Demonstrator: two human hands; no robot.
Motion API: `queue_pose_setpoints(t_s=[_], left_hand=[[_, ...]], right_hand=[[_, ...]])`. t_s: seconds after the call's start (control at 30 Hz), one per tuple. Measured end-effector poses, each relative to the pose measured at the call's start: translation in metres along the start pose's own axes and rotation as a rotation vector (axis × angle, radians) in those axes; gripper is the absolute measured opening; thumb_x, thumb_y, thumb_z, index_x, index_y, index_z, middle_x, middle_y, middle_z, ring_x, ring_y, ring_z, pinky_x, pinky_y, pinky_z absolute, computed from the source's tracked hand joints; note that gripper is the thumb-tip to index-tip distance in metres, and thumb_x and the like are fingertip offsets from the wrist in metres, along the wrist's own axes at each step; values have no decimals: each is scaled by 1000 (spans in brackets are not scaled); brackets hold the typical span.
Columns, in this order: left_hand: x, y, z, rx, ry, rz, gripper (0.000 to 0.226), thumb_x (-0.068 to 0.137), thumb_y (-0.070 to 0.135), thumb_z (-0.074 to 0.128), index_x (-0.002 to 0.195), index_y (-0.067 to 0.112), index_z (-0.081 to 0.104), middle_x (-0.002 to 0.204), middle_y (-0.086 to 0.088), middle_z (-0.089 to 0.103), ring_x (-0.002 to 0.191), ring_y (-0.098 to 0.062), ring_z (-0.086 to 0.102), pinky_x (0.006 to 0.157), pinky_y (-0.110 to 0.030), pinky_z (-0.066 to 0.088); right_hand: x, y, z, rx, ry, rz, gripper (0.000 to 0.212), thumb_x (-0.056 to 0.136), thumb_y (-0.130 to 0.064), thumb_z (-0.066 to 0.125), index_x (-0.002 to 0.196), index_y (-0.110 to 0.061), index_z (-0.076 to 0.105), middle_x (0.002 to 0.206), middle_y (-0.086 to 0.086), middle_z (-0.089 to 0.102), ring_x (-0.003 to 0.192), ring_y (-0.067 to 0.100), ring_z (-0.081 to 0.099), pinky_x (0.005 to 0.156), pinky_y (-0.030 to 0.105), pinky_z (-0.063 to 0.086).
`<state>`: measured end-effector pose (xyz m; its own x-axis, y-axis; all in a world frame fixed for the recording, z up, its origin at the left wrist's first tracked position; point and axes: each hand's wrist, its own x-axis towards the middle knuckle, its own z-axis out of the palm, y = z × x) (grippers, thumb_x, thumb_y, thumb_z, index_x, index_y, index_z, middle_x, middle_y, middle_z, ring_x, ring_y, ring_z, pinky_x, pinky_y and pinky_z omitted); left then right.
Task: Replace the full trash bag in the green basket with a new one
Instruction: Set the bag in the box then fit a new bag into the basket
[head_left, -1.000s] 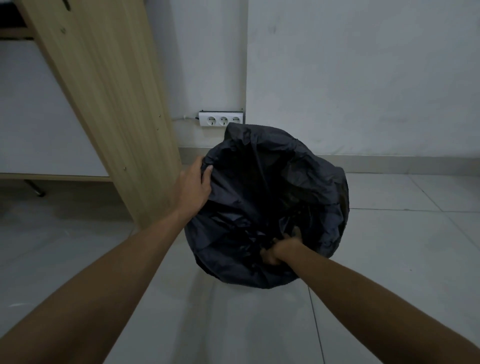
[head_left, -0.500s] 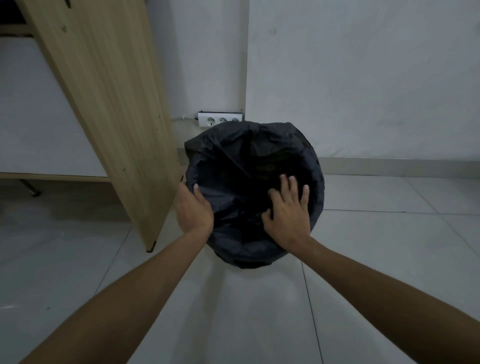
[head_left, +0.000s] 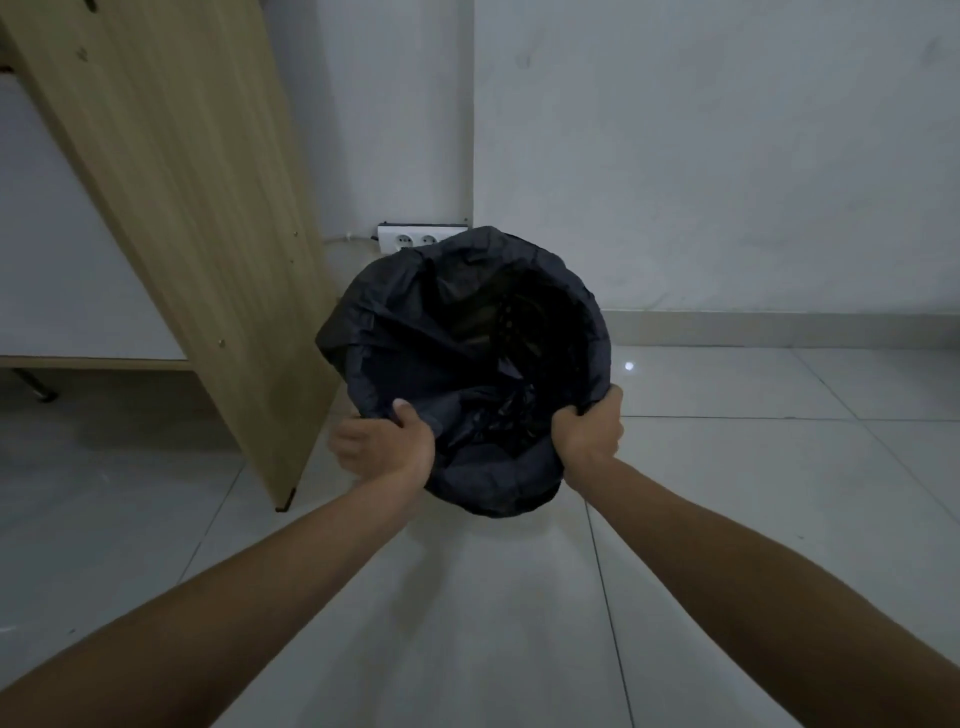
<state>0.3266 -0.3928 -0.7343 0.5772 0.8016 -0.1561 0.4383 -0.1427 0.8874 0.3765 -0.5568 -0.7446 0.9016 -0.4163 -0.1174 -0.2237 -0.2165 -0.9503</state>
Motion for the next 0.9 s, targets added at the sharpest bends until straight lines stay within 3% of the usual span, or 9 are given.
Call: queue_pose_setpoints(t_s=[0.1, 0.2, 0.33, 0.47, 0.6, 0.7, 0.73, 0.8, 0.9], left_hand=[[-5, 6, -8, 286, 205, 690, 64, 96, 33, 49, 146, 1, 27, 160, -20, 12, 148, -38, 14, 115, -58, 15], [7, 16, 2, 834, 28, 1460, 58, 96, 32, 42, 148, 5, 35, 163, -14, 13, 151, -33, 7, 120, -57, 7], [32, 8, 9, 1423, -772, 954, 63, 104, 40, 22, 157, 16, -1, 166, 0, 0, 152, -19, 0, 122, -48, -1], [48, -10, -11, 1936, -710, 596, 67, 99, 56, 15, 158, 23, 11, 165, -4, 8, 151, -31, 2, 117, -61, -7], [46, -14, -13, 1735, -675, 532, 66, 99, 59, 3, 158, 29, 1, 166, -1, -4, 152, -27, -7, 114, -64, -14], [46, -15, -25, 1873, -566, 826, 85, 92, 64, -10, 155, 19, 24, 164, -7, 15, 151, -28, 11, 119, -59, 0], [47, -15, -25, 1815, -518, 707, 88, 92, 62, -13, 153, 15, 30, 163, -11, 19, 150, -30, 13, 119, -59, 0], [46, -16, -25, 1688, -517, 434, 65, 102, 51, 12, 155, 15, 24, 164, -13, 13, 151, -34, 7, 117, -61, -5], [44, -14, -17, 1715, -547, 542, 64, 102, 52, 19, 155, 18, 26, 160, -12, 25, 147, -34, 20, 116, -63, -5]], right_hand=[[1, 1, 3, -74, -16, -78, 22, 92, -5, 46, 112, -12, 42, 80, 2, 50, 79, 27, 57, 82, 49, 56], [-1, 6, 4, -117, -25, -183, 23, 92, -5, 47, 113, -11, 42, 78, 1, 51, 74, 26, 56, 76, 45, 54], [0, 8, -1, -149, -30, -275, 23, 90, -6, 48, 112, -12, 42, 77, 3, 53, 72, 26, 56, 72, 42, 52], [0, 5, -2, -181, -68, -341, 25, 89, -5, 48, 113, -11, 42, 79, 6, 56, 72, 28, 57, 68, 39, 49], [1, 3, 1, -209, -75, -395, 25, 89, -6, 49, 113, -10, 42, 81, 9, 57, 67, 25, 52, 64, 34, 41], [4, 1, 0, -220, -95, -425, 22, 89, -5, 49, 109, -12, 41, 75, 5, 54, 61, 17, 49, 60, 32, 38], [3, 0, 1, -223, -105, -442, 22, 88, -5, 49, 108, -13, 41, 74, 5, 54, 60, 18, 50, 59, 32, 39], [3, 0, 3, -229, -119, -466, 23, 88, -6, 50, 108, -13, 42, 73, 7, 56, 62, 23, 54, 58, 34, 42], [5, -1, 3, -237, -112, -467, 22, 88, -8, 52, 107, -13, 42, 73, 7, 56, 62, 25, 55, 57, 34, 43]])
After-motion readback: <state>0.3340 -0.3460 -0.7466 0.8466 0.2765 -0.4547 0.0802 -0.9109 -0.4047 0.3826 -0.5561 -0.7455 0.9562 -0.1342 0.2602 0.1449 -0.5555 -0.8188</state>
